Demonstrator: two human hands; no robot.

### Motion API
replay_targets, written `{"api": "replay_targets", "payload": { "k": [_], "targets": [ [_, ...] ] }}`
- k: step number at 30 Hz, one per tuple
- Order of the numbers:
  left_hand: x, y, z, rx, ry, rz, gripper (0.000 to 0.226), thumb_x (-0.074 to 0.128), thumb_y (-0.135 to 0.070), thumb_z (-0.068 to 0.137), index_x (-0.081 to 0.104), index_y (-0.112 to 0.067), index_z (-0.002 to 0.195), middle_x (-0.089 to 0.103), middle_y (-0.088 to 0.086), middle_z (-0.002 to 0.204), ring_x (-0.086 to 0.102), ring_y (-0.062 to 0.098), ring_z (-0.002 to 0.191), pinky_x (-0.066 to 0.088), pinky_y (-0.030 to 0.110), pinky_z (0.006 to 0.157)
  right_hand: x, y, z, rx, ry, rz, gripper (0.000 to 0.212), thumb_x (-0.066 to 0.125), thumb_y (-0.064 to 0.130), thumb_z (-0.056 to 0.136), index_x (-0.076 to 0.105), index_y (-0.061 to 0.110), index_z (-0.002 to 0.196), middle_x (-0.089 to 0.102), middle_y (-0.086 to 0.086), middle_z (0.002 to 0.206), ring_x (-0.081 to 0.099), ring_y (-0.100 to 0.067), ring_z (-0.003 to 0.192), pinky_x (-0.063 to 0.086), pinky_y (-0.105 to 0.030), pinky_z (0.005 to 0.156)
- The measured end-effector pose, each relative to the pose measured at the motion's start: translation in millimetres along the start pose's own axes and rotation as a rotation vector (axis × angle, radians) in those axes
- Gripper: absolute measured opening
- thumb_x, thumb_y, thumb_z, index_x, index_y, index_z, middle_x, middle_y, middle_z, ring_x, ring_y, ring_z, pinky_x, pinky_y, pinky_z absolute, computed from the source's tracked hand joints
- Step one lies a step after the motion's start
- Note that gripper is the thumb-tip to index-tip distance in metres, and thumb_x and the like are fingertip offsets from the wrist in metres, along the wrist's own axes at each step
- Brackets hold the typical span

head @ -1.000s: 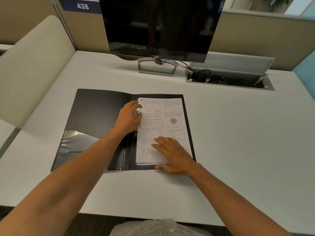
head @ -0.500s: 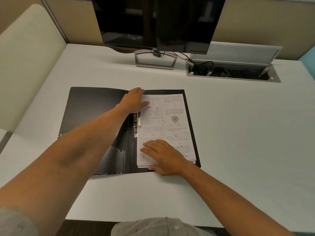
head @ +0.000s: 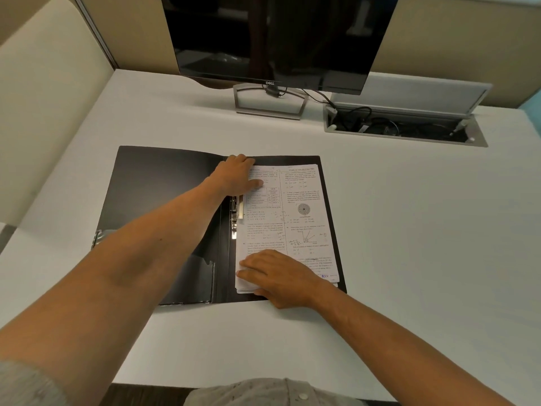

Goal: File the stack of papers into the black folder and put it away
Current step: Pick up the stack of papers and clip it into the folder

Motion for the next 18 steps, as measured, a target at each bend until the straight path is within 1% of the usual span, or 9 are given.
{"api": "replay_targets", "payload": {
  "k": [2,7,11,16,18],
  "targets": [
    [0.7,-0.4,0.2,0.007,0.006,0.018,0.073,0.051,-0.060,0.085,0.036,-0.015,0.140,0.045,0.009,0.140,0.042,0.030,0.126,0.037,0.047,0.101,-0.4,1.7,0.6,-0.036,0.000,-0.022,0.062,0.071,0.023,0.081,0.043,0.016,0.135,0.048,-0.009,0.139,0.044,-0.026,0.126,0.037,-0.039,0.106],
    [-1.3,-0.4,0.4,0.022,0.011,0.025,0.069,0.052,-0.060,0.085,0.041,-0.015,0.136,0.048,0.008,0.133,0.046,0.028,0.119,0.040,0.045,0.096,-1.4,4.0,2.0,-0.083,0.034,-0.050,0.061,0.069,0.020,0.083,0.041,0.014,0.137,0.047,-0.012,0.140,0.043,-0.028,0.127,0.036,-0.040,0.106],
    [-1.9,-0.4,-0.5,0.028,0.017,0.023,0.066,0.052,-0.057,0.086,0.042,-0.015,0.136,0.048,0.008,0.132,0.046,0.027,0.119,0.040,0.044,0.096,-1.5,7.9,0.4,-0.150,0.056,-0.079,0.053,0.067,0.013,0.084,0.047,0.010,0.133,0.050,-0.014,0.136,0.046,-0.030,0.124,0.039,-0.041,0.104],
    [-2.1,-1.1,-1.4,0.042,0.014,0.019,0.062,0.051,-0.055,0.087,0.043,-0.016,0.135,0.047,0.007,0.132,0.045,0.027,0.119,0.040,0.044,0.097,1.4,16.0,-2.9,-0.253,-0.034,-0.181,0.047,0.066,0.010,0.083,0.050,0.009,0.127,0.054,-0.013,0.130,0.049,-0.028,0.120,0.039,-0.037,0.103],
    [-2.4,-1.4,-1.8,0.041,0.018,0.016,0.062,0.051,-0.055,0.088,0.043,-0.016,0.135,0.047,0.008,0.132,0.045,0.027,0.119,0.040,0.044,0.096,3.6,15.7,-9.7,-0.243,-0.090,-0.219,0.046,0.063,0.011,0.086,0.048,0.009,0.129,0.053,-0.013,0.131,0.048,-0.028,0.121,0.038,-0.037,0.104]
  ]
}}
Point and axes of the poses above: each hand's wrist, its own z-axis towards the middle knuckle, its own x-axis out of the palm, y = z × x, the point moved 4 cm from there along z, towards the middle knuckle
